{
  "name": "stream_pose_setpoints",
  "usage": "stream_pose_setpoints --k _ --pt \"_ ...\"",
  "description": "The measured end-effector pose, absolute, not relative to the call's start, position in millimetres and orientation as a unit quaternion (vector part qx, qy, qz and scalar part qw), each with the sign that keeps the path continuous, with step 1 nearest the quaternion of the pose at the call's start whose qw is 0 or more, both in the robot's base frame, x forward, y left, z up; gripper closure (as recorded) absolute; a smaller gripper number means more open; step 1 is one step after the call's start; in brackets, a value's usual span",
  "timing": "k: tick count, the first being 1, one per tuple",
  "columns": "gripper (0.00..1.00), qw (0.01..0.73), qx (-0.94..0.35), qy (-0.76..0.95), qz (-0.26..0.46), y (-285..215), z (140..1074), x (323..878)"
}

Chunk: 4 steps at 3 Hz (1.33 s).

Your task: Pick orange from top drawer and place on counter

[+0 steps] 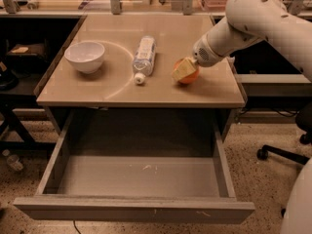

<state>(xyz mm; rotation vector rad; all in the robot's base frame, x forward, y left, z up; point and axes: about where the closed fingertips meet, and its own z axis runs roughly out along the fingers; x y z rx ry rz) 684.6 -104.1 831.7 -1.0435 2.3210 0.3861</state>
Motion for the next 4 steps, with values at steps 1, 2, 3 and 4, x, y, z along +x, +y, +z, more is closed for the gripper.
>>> stream_pose_setpoints --k 1,2,3,4 --pt "0.59 0.280 -0.389 0.866 0.144 -104.1 831.7 684.6" --pt "0.36 0.280 -0.389 0.866 0.144 -104.0 831.7 684.6" --pt "0.12 0.280 -0.389 0.866 0.144 -104.0 831.6 684.6" --pt "0.00 0.280 -0.389 0.866 0.144 -104.0 831.6 684.6"
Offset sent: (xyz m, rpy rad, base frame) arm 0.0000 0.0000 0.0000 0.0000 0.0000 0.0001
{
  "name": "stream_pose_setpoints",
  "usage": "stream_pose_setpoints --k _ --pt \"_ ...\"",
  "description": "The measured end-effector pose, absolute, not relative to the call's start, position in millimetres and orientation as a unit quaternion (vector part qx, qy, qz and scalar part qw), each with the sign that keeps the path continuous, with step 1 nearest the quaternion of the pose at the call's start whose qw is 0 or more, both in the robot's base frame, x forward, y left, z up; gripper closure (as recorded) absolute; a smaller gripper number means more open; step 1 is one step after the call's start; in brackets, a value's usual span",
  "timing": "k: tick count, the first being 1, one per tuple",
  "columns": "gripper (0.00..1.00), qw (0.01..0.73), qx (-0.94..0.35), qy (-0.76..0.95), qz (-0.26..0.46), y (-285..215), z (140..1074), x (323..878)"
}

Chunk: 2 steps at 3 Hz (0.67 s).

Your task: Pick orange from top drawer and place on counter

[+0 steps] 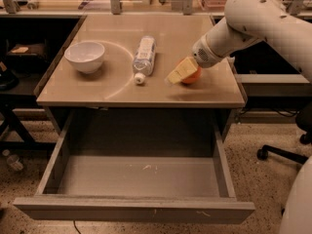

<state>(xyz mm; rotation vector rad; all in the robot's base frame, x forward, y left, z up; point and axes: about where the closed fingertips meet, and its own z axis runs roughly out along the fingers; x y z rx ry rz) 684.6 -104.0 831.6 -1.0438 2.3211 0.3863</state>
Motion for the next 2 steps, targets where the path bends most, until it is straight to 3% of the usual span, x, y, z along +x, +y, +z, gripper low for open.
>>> stream_pose_setpoints --k 2 --pt "0.00 0.295 -0.390 0.866 0.108 -108 861 691"
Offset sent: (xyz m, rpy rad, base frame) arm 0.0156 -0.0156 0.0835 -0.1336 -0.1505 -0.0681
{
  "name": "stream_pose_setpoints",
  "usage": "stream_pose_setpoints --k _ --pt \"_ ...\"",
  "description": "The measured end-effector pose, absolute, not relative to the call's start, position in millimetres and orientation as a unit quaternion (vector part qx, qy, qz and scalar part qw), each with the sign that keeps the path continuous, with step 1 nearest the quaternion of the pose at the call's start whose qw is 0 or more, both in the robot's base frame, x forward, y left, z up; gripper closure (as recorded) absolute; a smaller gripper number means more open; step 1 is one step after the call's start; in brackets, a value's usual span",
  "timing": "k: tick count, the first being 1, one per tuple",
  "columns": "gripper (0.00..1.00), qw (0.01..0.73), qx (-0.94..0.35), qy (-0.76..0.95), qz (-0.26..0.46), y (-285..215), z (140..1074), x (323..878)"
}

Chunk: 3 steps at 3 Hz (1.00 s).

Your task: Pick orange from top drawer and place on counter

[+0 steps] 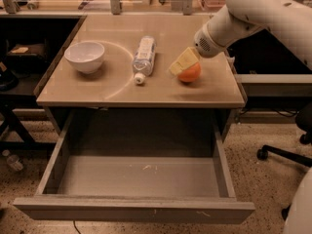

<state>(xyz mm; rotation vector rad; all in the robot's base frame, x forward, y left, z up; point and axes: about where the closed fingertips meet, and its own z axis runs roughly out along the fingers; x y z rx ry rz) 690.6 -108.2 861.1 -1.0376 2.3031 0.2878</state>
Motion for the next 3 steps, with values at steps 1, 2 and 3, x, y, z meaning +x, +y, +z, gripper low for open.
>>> stream_pose_setpoints --k 1,2,3 --pt "0.00 0.326 -0.374 0.868 0.028 -128 951 688" --pt "0.00 0.355 -0.323 0.876 -0.052 -152 1064 655" --pt "0.00 0.349 -0.297 0.885 -0.082 -163 1090 643"
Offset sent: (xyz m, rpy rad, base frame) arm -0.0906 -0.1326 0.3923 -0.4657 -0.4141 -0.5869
